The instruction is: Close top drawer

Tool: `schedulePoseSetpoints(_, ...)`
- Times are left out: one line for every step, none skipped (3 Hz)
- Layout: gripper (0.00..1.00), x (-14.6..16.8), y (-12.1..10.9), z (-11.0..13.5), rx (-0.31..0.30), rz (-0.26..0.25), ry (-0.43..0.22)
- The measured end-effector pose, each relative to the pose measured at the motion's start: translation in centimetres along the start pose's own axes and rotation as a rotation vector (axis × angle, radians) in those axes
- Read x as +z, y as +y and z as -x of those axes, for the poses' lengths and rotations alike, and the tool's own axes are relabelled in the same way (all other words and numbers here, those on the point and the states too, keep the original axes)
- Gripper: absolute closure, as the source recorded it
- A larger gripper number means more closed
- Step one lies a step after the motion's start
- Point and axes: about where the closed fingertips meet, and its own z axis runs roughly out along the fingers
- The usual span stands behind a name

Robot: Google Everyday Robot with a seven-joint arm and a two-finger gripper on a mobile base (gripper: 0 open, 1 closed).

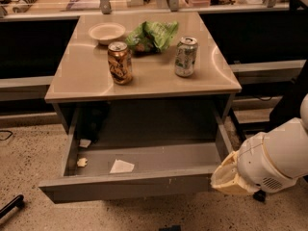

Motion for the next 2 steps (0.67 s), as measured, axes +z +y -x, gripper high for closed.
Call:
schedulePoseSetpoints(1.0, 0.0, 0.0, 0.0, 0.0, 0.0, 0.0)
schedulePoseSetpoints(1.0, 2.5, 0.7, -1.2, -0.023, 0.022, -0.036)
